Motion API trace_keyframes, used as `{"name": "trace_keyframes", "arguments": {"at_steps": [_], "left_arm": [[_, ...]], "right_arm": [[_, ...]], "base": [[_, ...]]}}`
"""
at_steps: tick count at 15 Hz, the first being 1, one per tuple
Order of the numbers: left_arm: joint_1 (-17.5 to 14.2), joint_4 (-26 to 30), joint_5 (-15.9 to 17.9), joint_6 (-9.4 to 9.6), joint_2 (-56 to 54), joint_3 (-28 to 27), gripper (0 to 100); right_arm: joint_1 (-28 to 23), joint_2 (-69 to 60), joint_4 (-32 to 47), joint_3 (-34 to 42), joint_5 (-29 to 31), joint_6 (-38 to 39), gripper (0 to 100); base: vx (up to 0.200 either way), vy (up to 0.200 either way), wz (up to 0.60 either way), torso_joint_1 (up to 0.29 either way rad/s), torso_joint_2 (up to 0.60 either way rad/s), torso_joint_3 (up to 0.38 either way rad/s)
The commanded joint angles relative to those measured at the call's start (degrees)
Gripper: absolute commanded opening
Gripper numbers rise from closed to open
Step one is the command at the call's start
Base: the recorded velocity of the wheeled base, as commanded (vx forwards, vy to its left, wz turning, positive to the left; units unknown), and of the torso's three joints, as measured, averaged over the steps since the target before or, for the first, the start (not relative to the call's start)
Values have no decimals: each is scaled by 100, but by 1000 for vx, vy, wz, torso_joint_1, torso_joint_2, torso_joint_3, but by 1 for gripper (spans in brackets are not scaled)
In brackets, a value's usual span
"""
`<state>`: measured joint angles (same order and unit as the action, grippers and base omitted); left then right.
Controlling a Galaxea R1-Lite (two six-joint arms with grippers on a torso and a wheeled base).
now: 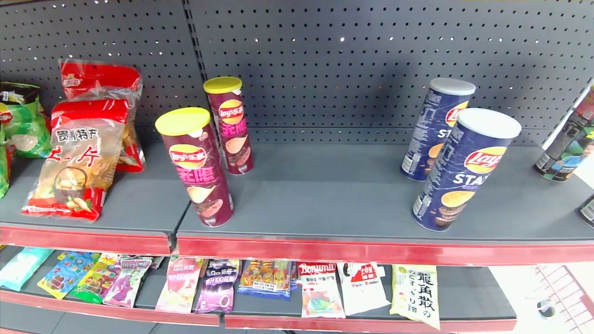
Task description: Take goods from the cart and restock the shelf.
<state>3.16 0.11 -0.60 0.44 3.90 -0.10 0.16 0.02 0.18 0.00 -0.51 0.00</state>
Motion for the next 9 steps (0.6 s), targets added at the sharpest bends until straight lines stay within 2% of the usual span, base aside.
{"name": "trace_keyframes", "arguments": {"at_steps": [1, 9], "left_arm": [[1, -2, -2, 0, 14, 1, 100], [1, -2, -2, 0, 14, 1, 100]], "right_arm": [[2, -2, -1, 0, -2, 0, 100], [2, -2, -1, 0, -19, 18, 100]], "base": [[0, -200, 0, 2, 7, 7], [0, -200, 0, 1, 4, 3]]}}
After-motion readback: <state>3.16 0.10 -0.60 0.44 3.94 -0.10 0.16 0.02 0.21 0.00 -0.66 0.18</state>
